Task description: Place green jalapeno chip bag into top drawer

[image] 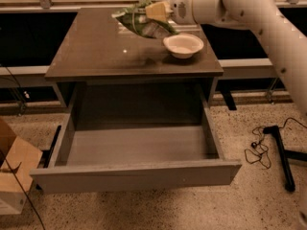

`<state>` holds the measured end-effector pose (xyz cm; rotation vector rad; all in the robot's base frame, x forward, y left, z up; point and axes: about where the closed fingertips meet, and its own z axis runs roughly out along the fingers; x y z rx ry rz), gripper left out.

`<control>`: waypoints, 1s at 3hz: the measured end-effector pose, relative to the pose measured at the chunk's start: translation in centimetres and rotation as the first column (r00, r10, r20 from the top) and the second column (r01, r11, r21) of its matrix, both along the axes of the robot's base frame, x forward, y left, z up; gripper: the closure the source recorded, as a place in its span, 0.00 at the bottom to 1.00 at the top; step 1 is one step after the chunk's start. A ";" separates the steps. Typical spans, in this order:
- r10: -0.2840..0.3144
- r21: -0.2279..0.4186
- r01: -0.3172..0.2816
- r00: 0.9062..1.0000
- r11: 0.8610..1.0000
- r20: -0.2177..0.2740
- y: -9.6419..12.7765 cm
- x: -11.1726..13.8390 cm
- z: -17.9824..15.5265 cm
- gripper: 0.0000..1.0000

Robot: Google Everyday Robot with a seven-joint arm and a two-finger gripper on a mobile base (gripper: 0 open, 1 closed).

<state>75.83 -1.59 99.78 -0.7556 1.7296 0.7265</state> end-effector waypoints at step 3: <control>0.029 -0.070 -0.036 0.995 0.997 -0.098 0.0 -3.9 -4.3 1.00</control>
Offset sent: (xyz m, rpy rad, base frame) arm -0.0156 -0.0150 -0.0335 -0.0299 0.0536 -0.0066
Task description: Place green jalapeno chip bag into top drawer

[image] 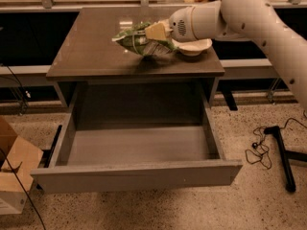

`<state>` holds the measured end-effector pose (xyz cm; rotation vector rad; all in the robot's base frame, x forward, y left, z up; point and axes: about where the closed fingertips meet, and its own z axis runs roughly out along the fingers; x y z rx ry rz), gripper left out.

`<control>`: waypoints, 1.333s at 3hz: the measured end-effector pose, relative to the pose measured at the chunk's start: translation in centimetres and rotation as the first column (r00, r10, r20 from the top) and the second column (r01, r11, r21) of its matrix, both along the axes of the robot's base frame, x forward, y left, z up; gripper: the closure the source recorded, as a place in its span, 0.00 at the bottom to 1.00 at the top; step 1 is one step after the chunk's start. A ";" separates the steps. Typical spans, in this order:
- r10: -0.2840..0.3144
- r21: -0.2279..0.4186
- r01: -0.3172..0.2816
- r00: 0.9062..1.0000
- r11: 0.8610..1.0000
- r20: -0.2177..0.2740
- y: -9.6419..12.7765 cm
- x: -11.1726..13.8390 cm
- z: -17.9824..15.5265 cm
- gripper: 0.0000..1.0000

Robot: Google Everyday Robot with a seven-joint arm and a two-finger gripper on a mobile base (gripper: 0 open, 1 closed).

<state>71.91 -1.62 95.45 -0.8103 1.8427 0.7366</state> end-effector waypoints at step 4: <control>-0.100 -0.113 0.060 0.918 0.992 -0.384 -1.2 -21.4 -7.8 1.00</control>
Offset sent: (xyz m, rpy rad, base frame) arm -0.1943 -0.0193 -0.0108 -0.0400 0.2454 -0.0179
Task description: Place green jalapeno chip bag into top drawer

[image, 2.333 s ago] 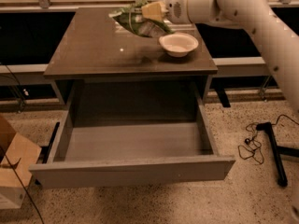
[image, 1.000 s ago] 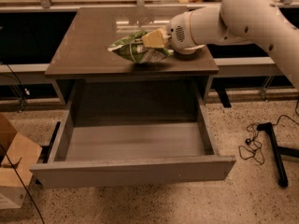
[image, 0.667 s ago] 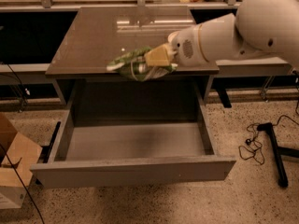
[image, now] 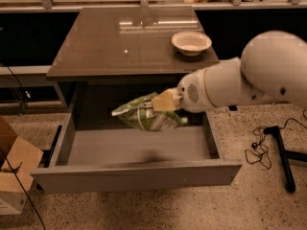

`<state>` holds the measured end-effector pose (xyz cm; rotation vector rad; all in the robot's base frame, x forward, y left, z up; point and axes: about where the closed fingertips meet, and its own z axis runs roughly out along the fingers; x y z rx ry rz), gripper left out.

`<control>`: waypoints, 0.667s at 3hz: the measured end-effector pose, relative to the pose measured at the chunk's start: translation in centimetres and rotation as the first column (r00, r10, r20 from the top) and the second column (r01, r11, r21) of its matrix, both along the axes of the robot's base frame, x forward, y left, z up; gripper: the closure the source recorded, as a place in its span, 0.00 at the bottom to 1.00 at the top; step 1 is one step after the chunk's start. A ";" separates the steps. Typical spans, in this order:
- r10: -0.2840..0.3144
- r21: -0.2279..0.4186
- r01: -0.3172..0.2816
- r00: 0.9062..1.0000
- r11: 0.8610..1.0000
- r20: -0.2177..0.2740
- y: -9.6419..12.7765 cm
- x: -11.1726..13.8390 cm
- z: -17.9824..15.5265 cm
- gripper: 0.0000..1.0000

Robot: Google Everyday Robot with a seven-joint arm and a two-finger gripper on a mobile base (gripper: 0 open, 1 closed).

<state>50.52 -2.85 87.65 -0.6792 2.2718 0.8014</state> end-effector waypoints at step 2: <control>-0.136 0.020 0.141 0.978 0.990 -0.156 0.5 -1.9 -12.6 1.00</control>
Offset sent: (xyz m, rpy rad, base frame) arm -0.0289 0.0081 -0.2132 0.0605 0.2642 -0.2234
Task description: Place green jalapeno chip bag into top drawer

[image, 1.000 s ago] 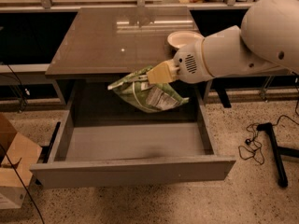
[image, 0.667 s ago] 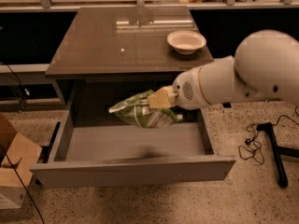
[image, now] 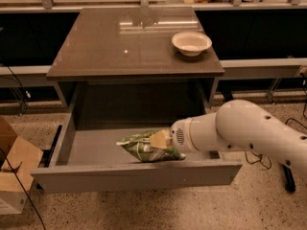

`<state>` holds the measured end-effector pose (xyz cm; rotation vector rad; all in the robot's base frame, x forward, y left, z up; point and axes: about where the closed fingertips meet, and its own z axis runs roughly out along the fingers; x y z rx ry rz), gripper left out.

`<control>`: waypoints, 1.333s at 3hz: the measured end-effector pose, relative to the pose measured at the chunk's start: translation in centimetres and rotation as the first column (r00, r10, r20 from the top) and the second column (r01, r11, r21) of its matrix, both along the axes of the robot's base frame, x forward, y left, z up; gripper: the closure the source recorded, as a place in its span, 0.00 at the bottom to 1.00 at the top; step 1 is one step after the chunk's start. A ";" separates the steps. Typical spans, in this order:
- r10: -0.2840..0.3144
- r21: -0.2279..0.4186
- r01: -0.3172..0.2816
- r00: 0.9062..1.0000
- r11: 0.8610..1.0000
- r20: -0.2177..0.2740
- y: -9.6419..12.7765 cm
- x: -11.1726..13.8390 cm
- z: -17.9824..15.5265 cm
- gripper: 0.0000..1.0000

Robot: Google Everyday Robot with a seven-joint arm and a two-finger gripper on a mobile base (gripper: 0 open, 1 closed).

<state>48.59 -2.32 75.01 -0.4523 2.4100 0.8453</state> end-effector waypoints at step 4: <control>-0.075 -0.004 0.075 0.996 0.997 -0.047 0.0 2.1 -7.2 0.04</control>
Offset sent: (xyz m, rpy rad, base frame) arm 0.0383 -0.0077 -0.1012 -0.0069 0.0608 -0.1243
